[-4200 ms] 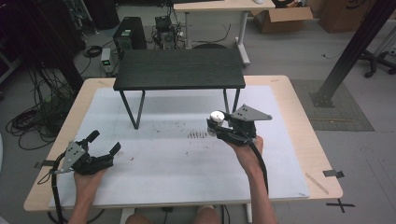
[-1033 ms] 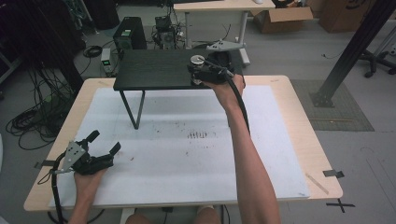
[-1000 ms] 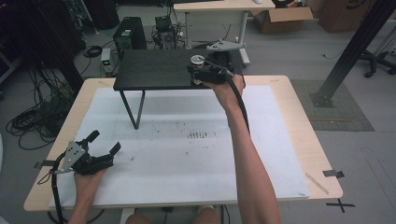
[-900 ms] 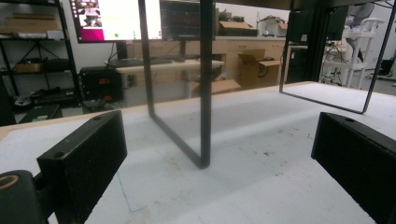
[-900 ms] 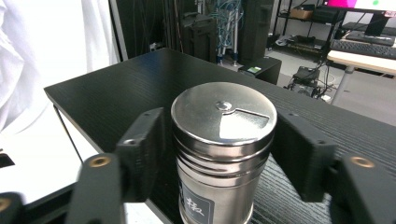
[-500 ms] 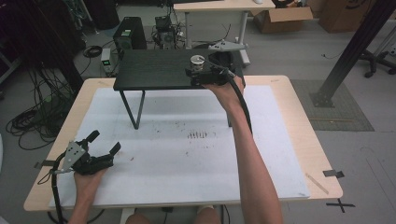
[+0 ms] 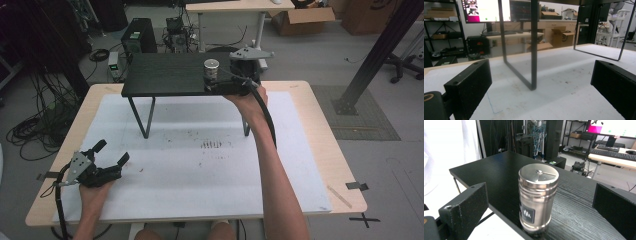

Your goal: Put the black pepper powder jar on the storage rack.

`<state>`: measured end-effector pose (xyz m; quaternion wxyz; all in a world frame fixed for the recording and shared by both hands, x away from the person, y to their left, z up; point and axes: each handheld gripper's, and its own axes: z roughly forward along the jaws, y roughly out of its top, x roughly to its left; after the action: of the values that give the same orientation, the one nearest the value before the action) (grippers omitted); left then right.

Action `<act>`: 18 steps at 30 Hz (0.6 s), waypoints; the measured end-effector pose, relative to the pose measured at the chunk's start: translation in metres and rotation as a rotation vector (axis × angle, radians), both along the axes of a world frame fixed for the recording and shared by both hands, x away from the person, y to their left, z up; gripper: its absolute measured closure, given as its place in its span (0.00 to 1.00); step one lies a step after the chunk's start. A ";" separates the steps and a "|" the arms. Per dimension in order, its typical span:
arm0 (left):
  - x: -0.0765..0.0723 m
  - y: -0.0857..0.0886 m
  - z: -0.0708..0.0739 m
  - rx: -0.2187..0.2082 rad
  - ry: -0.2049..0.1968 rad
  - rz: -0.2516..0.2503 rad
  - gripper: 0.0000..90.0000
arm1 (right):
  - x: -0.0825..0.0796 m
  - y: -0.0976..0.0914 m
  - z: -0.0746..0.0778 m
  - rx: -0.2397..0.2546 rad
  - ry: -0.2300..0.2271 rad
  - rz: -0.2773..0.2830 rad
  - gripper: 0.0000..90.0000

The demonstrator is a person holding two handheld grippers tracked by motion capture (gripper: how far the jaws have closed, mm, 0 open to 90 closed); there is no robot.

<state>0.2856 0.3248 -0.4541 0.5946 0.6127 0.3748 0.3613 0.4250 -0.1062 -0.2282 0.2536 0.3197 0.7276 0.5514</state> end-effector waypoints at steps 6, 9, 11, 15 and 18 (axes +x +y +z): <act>0.000 0.000 0.000 0.000 0.000 0.001 0.04 | -0.016 -0.012 -0.003 -0.006 -0.021 -0.011 0.00; 0.000 0.000 0.000 0.000 -0.001 0.000 0.04 | -0.024 -0.018 -0.007 -0.017 -0.029 -0.021 0.00; 0.000 0.000 0.000 0.001 0.000 0.000 0.04 | -0.029 -0.022 -0.011 -0.023 -0.029 -0.034 0.00; 0.000 0.000 0.000 -0.001 -0.002 0.000 0.04 | -0.040 -0.031 -0.022 -0.039 -0.038 -0.052 0.00; 0.000 0.000 0.000 0.000 -0.002 0.000 0.04 | -0.047 -0.038 -0.033 -0.041 -0.034 -0.060 0.00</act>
<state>0.2857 0.3246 -0.4542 0.5950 0.6123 0.3740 0.3621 0.3781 -0.1440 -0.2612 0.2888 0.3267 0.7243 0.5341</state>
